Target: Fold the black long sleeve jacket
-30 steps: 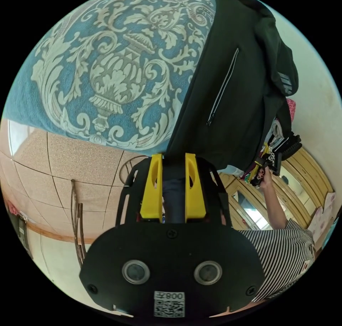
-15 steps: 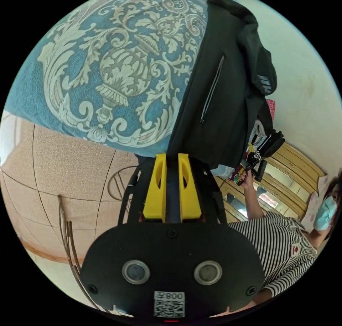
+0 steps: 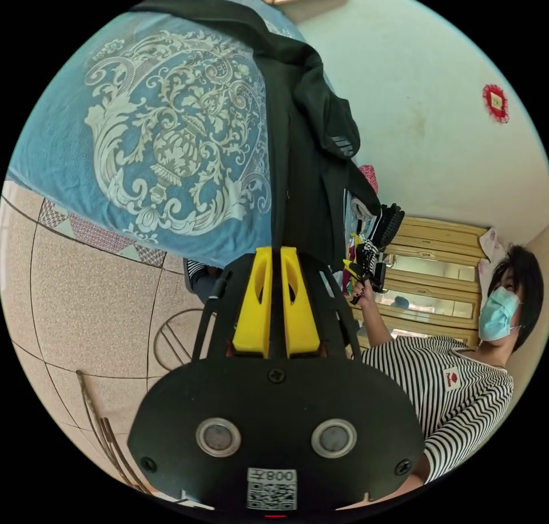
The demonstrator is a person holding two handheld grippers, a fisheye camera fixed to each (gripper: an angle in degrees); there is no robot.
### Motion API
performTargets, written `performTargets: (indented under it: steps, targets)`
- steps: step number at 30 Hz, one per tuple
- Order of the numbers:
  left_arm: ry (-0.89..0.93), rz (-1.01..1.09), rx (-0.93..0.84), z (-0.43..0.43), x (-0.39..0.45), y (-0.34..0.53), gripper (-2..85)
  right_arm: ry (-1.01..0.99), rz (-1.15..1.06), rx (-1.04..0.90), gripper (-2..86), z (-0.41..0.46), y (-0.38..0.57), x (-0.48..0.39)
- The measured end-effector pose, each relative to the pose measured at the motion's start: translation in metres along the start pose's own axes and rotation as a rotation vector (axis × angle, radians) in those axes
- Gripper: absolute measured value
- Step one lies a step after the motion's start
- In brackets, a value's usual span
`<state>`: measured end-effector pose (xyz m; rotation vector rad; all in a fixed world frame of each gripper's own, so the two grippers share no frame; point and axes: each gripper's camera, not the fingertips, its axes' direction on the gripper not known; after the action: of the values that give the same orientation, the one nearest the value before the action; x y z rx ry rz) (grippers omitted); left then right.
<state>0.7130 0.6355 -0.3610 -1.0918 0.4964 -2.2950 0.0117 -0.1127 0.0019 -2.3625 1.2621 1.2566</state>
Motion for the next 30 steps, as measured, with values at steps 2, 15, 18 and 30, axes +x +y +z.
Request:
performTargets:
  steps: [2, 15, 18, 30]
  targets:
    - [-0.013, 0.019, 0.028, -0.014, 0.005, 0.006, 2.9, -0.008, 0.002, 0.016, 0.9, -0.009, 0.018, -0.002]
    - [-0.079, -0.014, 0.054, -0.057, -0.013, 0.038, 3.8, 0.116, 0.031, -0.046, 1.3, 0.017, 0.143, -0.009]
    - [-0.105, -0.016, 0.131, -0.064, -0.010, 0.040, 4.4, 0.034, 0.119, -0.006, 1.6, 0.020, 0.146, 0.012]
    - [-0.002, 0.265, 0.003, 0.038, 0.101, -0.127, 9.7, -0.035, -0.128, 0.208, 7.1, 0.003, 0.007, -0.095]
